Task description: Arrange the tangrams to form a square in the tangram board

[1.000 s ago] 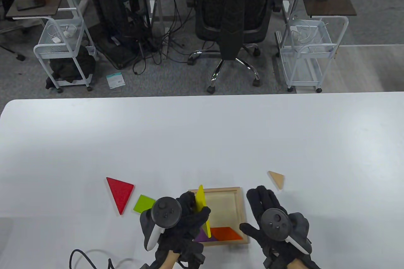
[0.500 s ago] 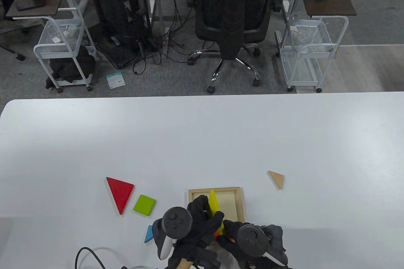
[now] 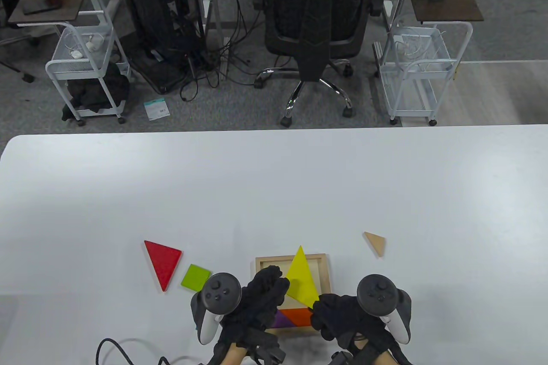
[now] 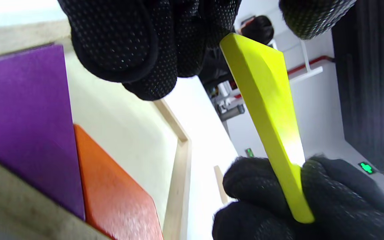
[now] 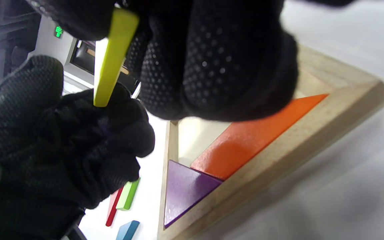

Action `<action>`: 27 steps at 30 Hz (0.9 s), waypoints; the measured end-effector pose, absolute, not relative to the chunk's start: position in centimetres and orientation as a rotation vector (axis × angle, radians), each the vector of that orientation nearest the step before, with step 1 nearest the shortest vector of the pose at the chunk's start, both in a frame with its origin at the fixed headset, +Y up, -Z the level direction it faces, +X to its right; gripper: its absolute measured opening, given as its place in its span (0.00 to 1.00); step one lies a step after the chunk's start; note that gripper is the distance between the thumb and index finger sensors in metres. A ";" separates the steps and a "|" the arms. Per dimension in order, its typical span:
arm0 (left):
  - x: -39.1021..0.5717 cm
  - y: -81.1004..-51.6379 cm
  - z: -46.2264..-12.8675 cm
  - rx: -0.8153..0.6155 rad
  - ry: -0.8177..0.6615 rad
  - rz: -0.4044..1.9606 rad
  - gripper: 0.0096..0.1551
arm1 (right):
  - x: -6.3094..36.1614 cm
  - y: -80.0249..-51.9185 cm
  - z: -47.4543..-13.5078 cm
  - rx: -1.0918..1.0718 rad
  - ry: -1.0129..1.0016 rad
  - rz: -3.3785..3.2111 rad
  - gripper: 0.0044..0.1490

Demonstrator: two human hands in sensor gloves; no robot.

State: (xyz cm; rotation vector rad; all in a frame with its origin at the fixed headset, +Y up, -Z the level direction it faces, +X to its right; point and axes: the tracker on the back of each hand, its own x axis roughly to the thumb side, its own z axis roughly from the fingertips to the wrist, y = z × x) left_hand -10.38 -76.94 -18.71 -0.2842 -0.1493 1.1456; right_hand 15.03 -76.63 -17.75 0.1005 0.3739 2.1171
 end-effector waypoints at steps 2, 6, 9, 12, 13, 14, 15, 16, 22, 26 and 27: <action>-10.1 -77.0 -18.9 -0.300 -0.165 1.156 0.33 | 15.2 -76.7 -17.8 0.100 0.391 2.126 0.32; -10.0 -77.1 -19.2 -0.265 -0.136 1.175 0.25 | 15.3 -76.7 -17.9 0.106 0.396 2.120 0.32; -10.1 -77.4 -19.6 -0.357 -0.175 1.229 0.27 | 15.5 -76.6 -17.9 0.116 0.405 2.150 0.32; -10.0 -78.1 -20.0 -0.501 -0.191 1.336 0.28 | 15.8 -76.5 -18.0 0.137 0.436 2.135 0.32; -10.0 -78.4 -20.1 -0.505 -0.187 1.373 0.27 | 15.9 -76.5 -18.0 0.145 0.443 2.131 0.32; -10.0 -78.4 -20.1 -0.501 -0.181 1.382 0.27 | 15.9 -76.4 -18.0 0.145 0.445 2.129 0.31; -10.0 -78.4 -20.1 -0.497 -0.179 1.377 0.27 | 16.1 -76.4 -18.1 0.148 0.441 2.126 0.32; -10.0 -78.3 -20.2 -0.487 -0.184 1.363 0.26 | 16.3 -76.2 -18.1 0.148 0.428 2.120 0.32; -9.3 -77.7 -20.6 -0.444 -0.143 1.176 0.26 | 21.0 -73.2 -18.1 -0.041 0.105 2.121 0.49; -7.8 -77.3 -21.1 -0.422 -0.122 1.001 0.25 | 23.9 -71.7 -17.8 -0.201 -0.011 2.315 0.56; -7.3 -77.1 -21.2 -0.412 -0.115 0.948 0.25 | 24.5 -71.5 -17.7 -0.265 -0.020 2.372 0.57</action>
